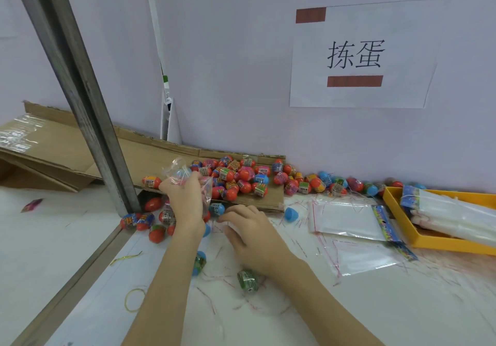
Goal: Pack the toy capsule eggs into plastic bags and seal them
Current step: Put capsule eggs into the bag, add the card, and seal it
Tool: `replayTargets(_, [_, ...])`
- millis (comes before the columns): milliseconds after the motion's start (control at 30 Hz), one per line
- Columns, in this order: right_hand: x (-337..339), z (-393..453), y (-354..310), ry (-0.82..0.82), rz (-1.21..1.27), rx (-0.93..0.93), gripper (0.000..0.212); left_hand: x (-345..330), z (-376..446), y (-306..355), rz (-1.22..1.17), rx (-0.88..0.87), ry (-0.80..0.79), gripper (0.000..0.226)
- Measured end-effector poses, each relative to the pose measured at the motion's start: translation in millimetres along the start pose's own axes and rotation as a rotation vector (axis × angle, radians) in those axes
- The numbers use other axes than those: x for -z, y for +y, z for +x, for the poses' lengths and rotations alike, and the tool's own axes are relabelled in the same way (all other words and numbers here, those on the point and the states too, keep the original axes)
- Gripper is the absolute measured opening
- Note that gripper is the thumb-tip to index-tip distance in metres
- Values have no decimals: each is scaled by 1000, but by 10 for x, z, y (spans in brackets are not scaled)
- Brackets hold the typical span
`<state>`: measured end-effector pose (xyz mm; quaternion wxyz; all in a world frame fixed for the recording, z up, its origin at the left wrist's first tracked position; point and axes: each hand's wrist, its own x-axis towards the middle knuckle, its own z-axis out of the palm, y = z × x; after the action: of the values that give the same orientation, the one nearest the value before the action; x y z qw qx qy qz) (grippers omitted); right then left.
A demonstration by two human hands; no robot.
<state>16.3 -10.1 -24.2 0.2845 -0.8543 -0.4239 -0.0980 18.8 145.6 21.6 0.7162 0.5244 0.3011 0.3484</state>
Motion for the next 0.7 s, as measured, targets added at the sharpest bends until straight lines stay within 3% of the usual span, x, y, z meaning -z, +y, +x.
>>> replayTargets(133, [-74,36,-22,-20,-135,-37,40,16,25,-10,80,-65,-32,47])
replayTargets(400, [-101,43,13,-15,-78,-50,43,33,20,-85,401,-225,-143,34])
replayTargets(600, [2,30,64,83,29,-151,32,-11,-3,-121,402,-118,-269,22])
replayTargets(700, [41,24,60,127,-16,-166,27,-11,-25,-116,396,-149,-342,24])
